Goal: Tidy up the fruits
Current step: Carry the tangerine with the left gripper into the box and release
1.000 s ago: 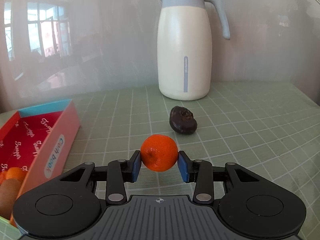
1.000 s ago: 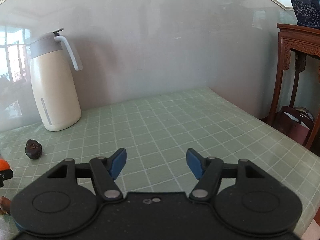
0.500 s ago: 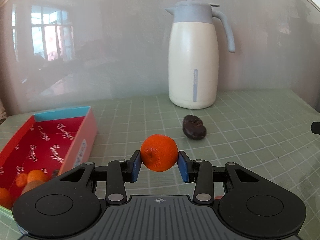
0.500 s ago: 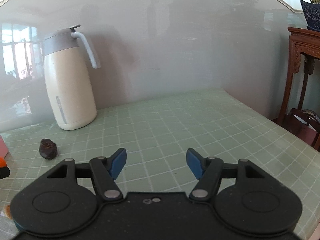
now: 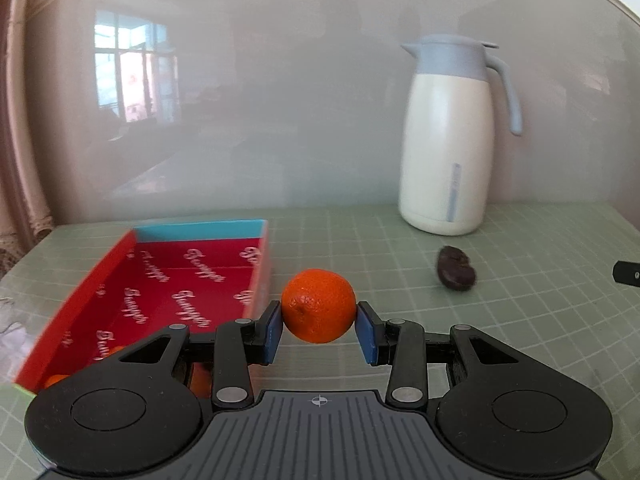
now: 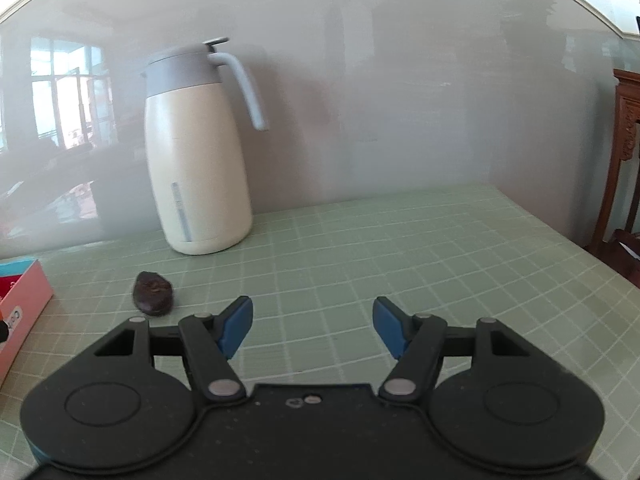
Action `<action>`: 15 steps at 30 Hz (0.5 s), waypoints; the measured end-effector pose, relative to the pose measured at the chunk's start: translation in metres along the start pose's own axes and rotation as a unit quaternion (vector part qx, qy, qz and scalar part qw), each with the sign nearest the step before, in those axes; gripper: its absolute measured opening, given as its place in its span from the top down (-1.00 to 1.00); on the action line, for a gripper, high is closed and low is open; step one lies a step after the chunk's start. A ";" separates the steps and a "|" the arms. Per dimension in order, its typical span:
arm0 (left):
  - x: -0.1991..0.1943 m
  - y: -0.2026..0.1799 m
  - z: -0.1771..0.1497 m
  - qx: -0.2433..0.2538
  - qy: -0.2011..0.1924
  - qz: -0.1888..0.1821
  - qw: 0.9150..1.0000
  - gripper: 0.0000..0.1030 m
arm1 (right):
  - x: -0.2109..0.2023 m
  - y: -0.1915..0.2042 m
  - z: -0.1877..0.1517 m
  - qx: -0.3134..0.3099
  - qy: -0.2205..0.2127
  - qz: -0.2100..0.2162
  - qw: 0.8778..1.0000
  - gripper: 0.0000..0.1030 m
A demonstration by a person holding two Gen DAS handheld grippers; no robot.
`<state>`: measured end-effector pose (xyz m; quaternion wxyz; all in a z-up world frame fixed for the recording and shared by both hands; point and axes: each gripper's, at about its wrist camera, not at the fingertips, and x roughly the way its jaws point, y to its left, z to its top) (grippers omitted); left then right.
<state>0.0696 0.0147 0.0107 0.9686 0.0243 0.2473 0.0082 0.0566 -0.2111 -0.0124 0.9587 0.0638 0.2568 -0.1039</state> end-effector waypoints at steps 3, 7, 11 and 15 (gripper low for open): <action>-0.003 0.013 -0.001 -0.007 -0.003 0.010 1.000 0.23 | 0.001 0.009 0.000 -0.004 0.002 0.007 1.000 -0.28; -0.004 0.031 -0.003 -0.015 -0.001 0.024 1.000 0.23 | 0.003 0.021 0.000 -0.009 0.003 0.016 1.000 -0.28; -0.004 0.050 -0.006 -0.024 0.003 0.041 0.999 0.23 | 0.003 0.033 -0.001 -0.012 0.003 0.026 1.000 -0.28; -0.004 0.068 -0.010 -0.032 0.008 0.056 0.998 0.23 | 0.002 0.044 -0.002 -0.017 0.004 0.034 0.999 -0.28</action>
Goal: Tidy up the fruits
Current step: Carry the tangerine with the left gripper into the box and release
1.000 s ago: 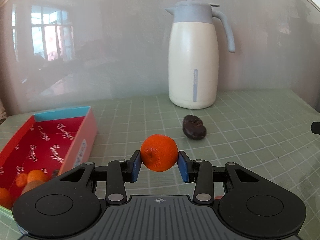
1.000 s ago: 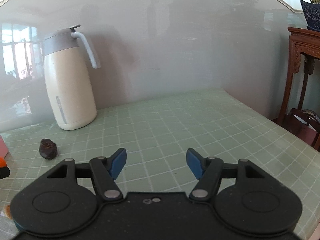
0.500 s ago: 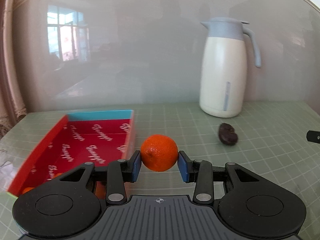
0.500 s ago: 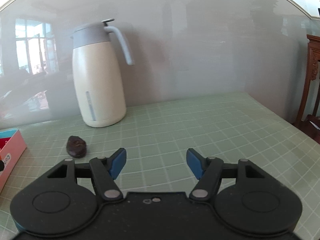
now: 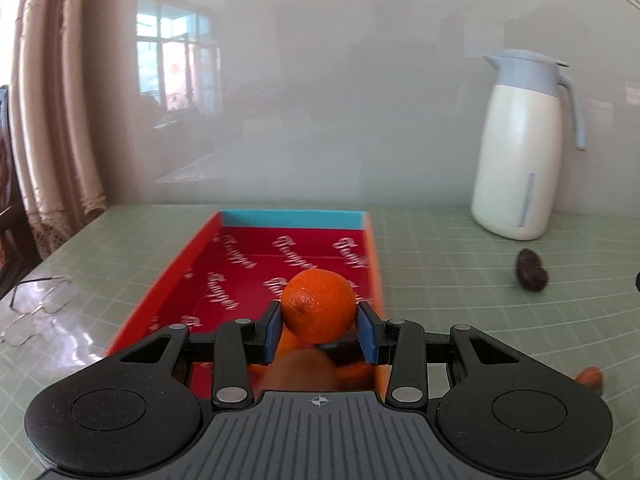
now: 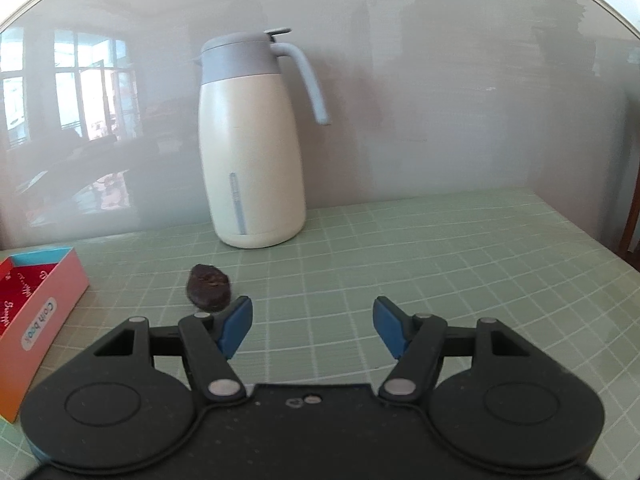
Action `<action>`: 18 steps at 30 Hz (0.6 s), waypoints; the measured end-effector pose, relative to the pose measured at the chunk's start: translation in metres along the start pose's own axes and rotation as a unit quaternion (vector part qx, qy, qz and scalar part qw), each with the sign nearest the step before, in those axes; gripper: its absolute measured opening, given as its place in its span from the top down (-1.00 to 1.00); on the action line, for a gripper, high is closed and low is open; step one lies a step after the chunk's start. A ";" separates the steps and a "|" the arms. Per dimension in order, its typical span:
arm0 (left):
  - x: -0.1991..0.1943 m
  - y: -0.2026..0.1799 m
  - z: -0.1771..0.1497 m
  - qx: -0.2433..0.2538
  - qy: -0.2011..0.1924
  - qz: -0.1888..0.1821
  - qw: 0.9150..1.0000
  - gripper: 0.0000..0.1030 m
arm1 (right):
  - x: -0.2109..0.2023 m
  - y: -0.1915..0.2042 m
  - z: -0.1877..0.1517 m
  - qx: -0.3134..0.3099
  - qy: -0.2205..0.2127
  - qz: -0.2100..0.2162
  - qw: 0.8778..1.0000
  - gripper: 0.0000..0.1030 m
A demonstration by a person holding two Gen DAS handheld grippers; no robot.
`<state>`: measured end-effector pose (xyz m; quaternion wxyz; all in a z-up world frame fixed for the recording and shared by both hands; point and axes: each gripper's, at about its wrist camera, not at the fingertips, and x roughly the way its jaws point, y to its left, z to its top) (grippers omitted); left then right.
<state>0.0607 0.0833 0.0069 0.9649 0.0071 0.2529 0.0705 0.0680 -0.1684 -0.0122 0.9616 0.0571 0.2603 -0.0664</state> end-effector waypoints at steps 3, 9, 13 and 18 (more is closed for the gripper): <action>0.003 0.012 -0.003 -0.004 0.006 0.011 1.000 0.23 | 0.000 0.007 0.000 -0.003 -0.001 0.005 1.000 -0.28; 0.011 0.036 -0.009 -0.016 0.016 0.032 0.999 0.23 | 0.002 0.019 -0.001 -0.008 0.001 0.014 1.000 -0.28; 0.016 0.050 -0.011 -0.026 0.023 0.044 0.998 0.23 | 0.002 0.024 -0.002 -0.011 0.001 0.017 1.000 -0.28; 0.021 0.059 -0.014 -0.033 0.029 0.051 0.998 0.23 | 0.001 0.023 -0.002 -0.012 0.001 0.016 1.000 -0.29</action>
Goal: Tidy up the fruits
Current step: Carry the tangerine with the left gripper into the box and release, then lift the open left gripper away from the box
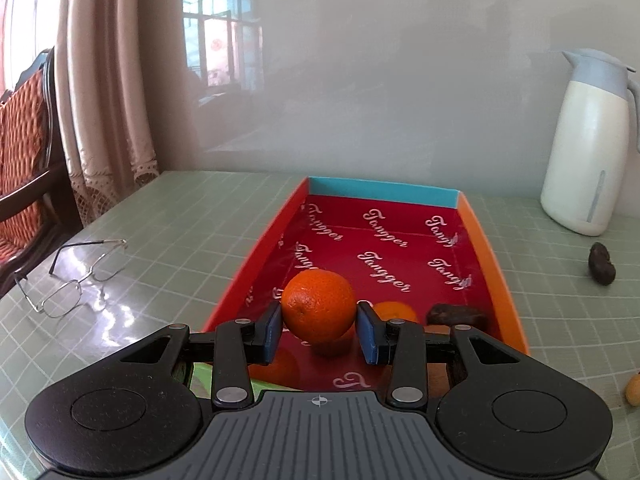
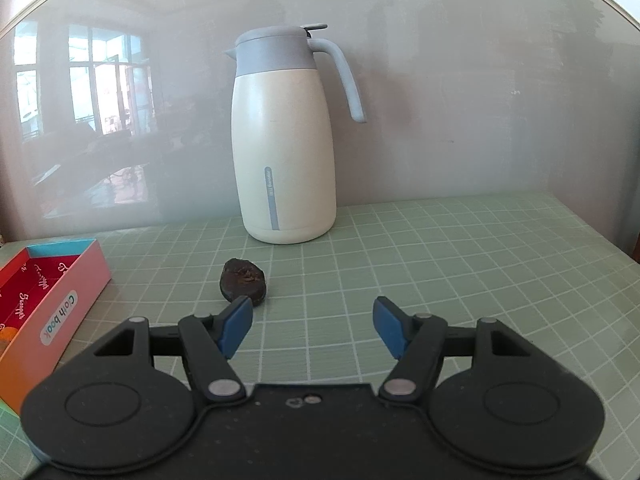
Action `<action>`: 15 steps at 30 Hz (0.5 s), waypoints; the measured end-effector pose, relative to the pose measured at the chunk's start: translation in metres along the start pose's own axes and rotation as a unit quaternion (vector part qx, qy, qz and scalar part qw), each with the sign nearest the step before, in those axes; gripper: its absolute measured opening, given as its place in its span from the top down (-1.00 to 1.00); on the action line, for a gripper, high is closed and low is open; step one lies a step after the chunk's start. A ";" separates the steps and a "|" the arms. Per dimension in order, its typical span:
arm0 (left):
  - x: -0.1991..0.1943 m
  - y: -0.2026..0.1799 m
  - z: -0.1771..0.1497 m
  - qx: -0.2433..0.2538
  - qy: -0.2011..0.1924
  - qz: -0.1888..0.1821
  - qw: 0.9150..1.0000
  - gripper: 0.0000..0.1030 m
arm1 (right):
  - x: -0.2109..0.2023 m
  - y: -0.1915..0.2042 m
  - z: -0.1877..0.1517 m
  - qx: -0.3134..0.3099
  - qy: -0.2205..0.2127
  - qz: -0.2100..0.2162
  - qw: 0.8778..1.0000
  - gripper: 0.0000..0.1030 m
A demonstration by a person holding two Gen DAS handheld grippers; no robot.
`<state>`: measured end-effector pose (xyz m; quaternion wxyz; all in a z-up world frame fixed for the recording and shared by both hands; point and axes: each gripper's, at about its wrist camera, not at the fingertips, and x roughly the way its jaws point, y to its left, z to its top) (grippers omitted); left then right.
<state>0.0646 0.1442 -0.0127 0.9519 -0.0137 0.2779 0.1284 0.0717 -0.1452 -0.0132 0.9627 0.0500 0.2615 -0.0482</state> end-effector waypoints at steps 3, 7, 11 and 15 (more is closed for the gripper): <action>0.003 0.001 -0.001 -0.001 0.002 0.001 1.000 0.22 | -0.001 -0.001 0.000 0.000 0.000 -0.001 1.000 -0.29; 0.004 -0.002 -0.002 0.002 0.004 0.000 1.000 0.22 | -0.002 -0.003 -0.001 0.000 -0.002 -0.002 1.000 -0.29; 0.002 -0.006 -0.003 0.008 0.001 -0.002 1.000 0.18 | -0.002 -0.006 0.000 0.003 -0.003 -0.004 1.000 -0.30; -0.005 -0.010 -0.002 0.013 -0.020 0.005 1.000 -0.67 | -0.002 -0.008 0.000 0.005 -0.004 -0.005 1.000 -0.32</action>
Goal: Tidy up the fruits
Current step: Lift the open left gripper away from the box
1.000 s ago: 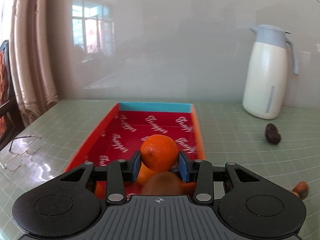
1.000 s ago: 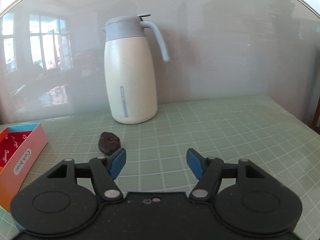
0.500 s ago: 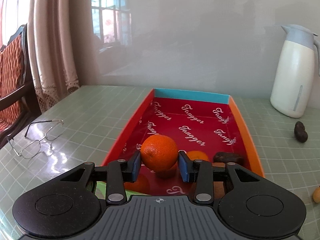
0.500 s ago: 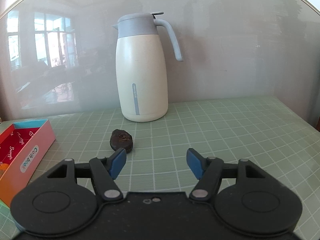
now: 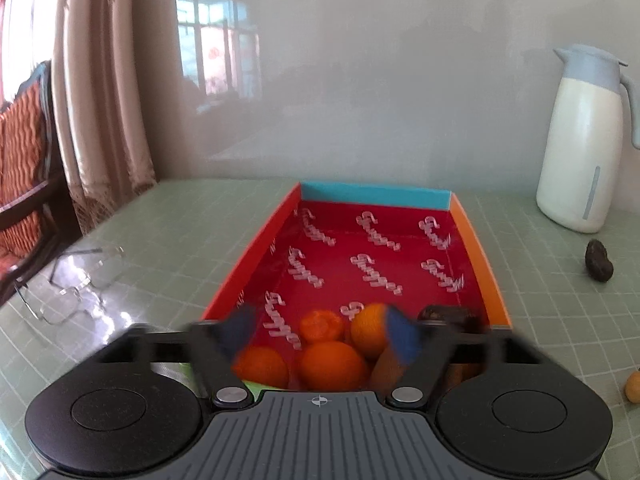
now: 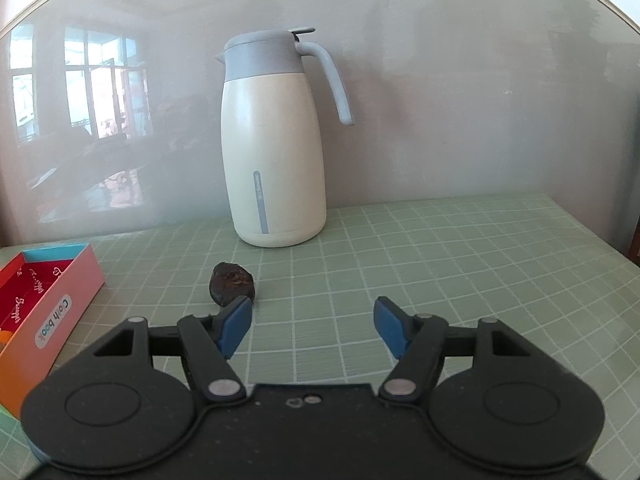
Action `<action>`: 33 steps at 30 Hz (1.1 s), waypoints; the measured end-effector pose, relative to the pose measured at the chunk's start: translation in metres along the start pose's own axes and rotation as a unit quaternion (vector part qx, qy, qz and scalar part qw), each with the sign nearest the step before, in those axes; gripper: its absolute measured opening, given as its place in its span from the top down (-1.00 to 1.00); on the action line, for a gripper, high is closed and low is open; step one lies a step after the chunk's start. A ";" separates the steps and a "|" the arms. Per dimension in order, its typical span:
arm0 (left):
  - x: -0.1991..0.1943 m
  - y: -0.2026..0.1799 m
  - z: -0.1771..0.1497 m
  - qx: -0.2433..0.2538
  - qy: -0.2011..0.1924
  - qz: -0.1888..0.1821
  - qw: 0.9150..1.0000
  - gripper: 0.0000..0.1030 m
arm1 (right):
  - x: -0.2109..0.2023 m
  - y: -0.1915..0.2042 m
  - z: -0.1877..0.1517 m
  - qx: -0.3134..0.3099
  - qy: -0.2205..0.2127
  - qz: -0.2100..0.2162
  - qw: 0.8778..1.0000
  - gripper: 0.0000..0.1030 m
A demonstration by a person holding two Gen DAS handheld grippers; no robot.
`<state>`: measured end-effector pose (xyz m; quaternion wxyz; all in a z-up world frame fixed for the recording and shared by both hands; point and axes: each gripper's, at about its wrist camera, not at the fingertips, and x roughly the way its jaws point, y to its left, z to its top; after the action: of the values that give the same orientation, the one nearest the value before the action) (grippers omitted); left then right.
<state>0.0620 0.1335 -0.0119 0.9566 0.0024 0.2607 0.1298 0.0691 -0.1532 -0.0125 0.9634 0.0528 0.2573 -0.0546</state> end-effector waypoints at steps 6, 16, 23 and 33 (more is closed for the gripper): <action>-0.005 -0.006 0.001 0.010 -0.011 0.003 1.000 -0.72 | 0.000 -0.006 0.001 0.003 -0.001 -0.002 1.000 -0.34; -0.011 -0.019 0.000 0.040 -0.020 0.003 0.999 -1.00 | -0.001 -0.015 0.002 0.005 -0.003 -0.008 1.000 -0.40; -0.016 -0.008 0.002 0.003 -0.029 0.015 0.999 -1.00 | 0.008 -0.022 0.005 0.022 -0.004 -0.010 1.000 -0.40; -0.011 0.018 0.001 -0.010 -0.037 0.069 0.997 -1.00 | 0.032 0.000 0.006 -0.016 -0.001 0.024 1.000 -0.40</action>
<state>0.0487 0.1487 -0.0037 0.9544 0.0153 0.2230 0.1979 0.0995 -0.1565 -0.0235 0.9654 0.0436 0.2557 -0.0278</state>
